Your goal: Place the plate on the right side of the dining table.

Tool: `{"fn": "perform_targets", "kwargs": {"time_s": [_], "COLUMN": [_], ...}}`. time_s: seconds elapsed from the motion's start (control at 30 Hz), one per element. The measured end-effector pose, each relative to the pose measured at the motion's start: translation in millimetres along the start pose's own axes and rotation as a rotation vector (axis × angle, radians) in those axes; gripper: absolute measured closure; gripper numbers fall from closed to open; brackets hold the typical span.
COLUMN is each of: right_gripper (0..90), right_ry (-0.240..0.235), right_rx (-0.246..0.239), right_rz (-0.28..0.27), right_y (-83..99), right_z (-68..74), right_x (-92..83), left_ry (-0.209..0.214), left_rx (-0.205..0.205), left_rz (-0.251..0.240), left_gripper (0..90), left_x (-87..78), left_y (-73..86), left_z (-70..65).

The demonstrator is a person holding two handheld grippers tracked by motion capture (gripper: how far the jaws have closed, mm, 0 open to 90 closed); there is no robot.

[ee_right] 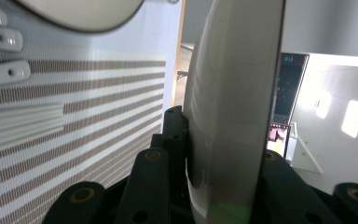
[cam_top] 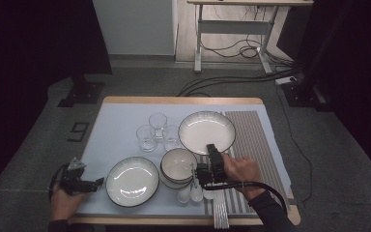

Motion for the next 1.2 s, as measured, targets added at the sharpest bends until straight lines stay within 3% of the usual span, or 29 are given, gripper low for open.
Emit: {"fn": "perform_targets", "kwargs": {"time_s": [0.87,1.2], "right_gripper": [76.4,76.3], "right_ry": [-0.001,-0.011], "right_rx": [0.010,0.019], "right_rz": [0.101,0.129], "right_y": [50.6,65.0], "right_z": [19.4,36.3], "right_x": [0.5,3.2], "left_ry": [0.000,0.000], "left_rx": [0.000,0.000], "left_rz": [0.000,0.001], "left_gripper": [0.8,0.8], "left_x": [0.1,0.0], "left_y": [0.0,0.0], "left_z": [-0.1,-0.1]}}
Point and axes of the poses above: each handheld gripper's, and its own axes: x roughly forward along the jaws, y roughly out of its underside, z roughly to its left, the point moved 2 cm from there along x, roughly forward along the jaws, and after that the axes turned 9 degrees about y, right-handed, at the moved point
